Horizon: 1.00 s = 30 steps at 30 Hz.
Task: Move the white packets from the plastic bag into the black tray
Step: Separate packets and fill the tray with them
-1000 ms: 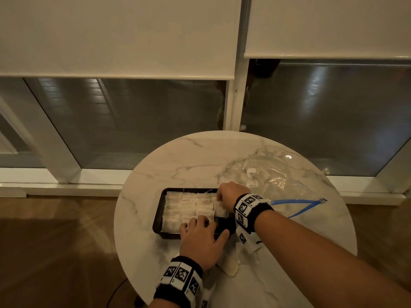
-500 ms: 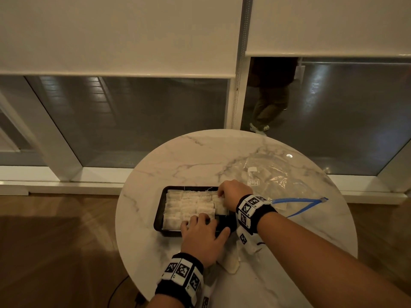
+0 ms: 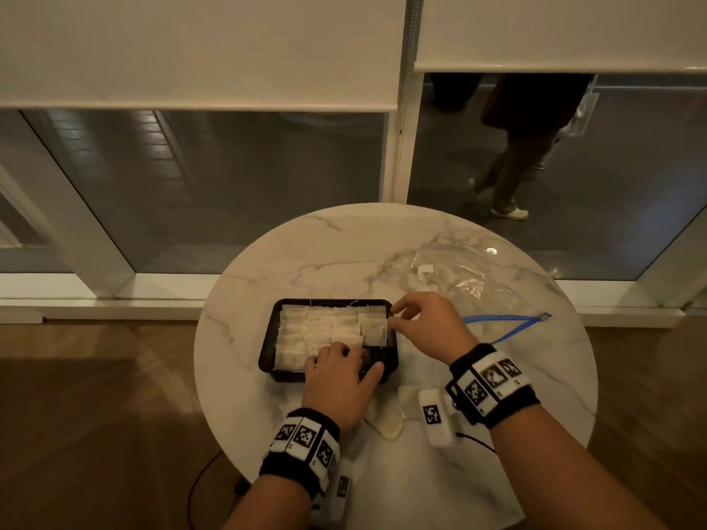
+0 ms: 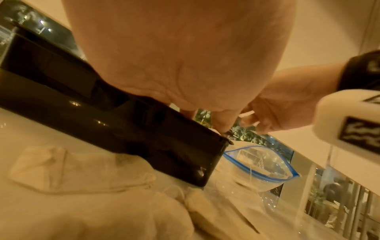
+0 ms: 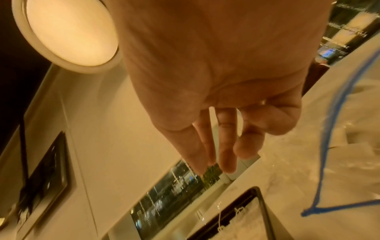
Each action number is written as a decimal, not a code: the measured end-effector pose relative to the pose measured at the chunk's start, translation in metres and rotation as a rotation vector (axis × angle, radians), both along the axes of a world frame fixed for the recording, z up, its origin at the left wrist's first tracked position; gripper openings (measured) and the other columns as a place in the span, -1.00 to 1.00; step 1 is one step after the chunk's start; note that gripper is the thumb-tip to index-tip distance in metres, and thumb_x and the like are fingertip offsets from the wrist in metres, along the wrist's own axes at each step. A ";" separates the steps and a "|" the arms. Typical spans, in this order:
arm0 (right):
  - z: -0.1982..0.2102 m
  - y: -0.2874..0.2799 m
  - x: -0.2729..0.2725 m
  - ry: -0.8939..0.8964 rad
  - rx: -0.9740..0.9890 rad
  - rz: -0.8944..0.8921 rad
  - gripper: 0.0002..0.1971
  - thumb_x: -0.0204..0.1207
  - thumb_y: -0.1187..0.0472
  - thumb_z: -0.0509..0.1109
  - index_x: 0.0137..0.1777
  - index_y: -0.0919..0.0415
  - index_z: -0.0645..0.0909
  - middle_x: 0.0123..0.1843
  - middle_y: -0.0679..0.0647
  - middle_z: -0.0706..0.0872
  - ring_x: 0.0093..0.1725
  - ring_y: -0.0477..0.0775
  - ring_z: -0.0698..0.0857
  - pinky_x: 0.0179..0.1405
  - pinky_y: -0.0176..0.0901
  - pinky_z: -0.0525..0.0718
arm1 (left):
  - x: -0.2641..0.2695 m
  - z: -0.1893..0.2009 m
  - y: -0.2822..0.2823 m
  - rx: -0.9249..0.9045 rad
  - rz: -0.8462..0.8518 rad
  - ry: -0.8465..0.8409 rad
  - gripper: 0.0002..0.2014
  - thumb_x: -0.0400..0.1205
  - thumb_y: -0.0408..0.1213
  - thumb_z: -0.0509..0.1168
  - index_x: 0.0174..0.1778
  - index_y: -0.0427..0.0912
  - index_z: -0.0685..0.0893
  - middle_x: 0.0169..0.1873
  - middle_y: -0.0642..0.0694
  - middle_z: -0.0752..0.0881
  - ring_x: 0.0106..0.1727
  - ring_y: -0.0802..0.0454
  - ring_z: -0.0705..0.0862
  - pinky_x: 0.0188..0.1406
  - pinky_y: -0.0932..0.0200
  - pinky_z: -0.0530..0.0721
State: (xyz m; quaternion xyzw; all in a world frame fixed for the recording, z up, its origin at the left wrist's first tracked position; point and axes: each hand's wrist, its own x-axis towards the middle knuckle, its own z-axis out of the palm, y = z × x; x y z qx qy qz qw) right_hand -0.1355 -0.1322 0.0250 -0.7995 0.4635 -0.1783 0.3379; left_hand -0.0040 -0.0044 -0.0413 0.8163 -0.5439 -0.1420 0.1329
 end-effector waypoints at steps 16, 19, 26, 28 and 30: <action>-0.060 0.022 -0.035 0.619 0.056 0.181 -0.46 0.27 -0.07 0.67 0.25 -0.06 0.63 0.24 0.02 0.56 0.22 0.08 0.63 0.19 -0.01 0.69 | -0.032 0.034 0.013 -0.039 -0.170 0.003 -0.74 0.68 0.16 0.23 0.12 0.15 0.70 -0.04 0.14 0.71 -0.03 0.16 0.67 -0.02 0.06 0.73; -0.063 0.021 -0.034 0.618 0.078 0.189 -0.58 0.31 -0.05 0.65 0.15 -0.03 0.67 0.20 0.02 0.62 0.15 0.06 0.65 0.16 -0.05 0.71 | -0.030 0.035 0.013 -0.021 -0.156 0.011 -0.73 0.68 0.15 0.23 0.14 0.14 0.71 -0.01 0.14 0.72 0.00 0.15 0.68 0.04 0.03 0.74; -0.071 0.020 -0.040 0.518 0.157 0.142 -0.86 0.50 0.12 0.56 0.03 0.10 0.78 0.04 0.02 0.81 0.03 0.02 0.76 0.14 -0.12 0.73 | -0.025 0.037 0.012 -0.016 -0.102 0.088 -0.75 0.67 0.15 0.26 0.10 0.15 0.73 -0.04 0.17 0.74 -0.02 0.21 0.69 0.04 0.03 0.76; -0.073 0.020 -0.041 0.479 0.166 0.110 -0.83 0.48 0.12 0.58 0.04 0.08 0.79 0.05 0.00 0.81 0.05 0.00 0.76 0.19 -0.11 0.73 | -0.024 0.036 0.011 -0.010 -0.092 0.108 -0.76 0.66 0.15 0.26 0.09 0.15 0.73 -0.07 0.18 0.75 -0.04 0.22 0.70 0.04 0.03 0.77; -0.074 0.018 -0.042 0.454 0.193 0.088 -0.83 0.47 0.13 0.60 0.04 0.09 0.80 0.04 0.00 0.81 0.06 -0.01 0.76 0.20 -0.11 0.73 | -0.023 0.035 0.009 -0.003 -0.085 0.126 -0.76 0.66 0.15 0.27 0.07 0.15 0.74 -0.09 0.19 0.75 -0.05 0.23 0.70 0.05 0.02 0.77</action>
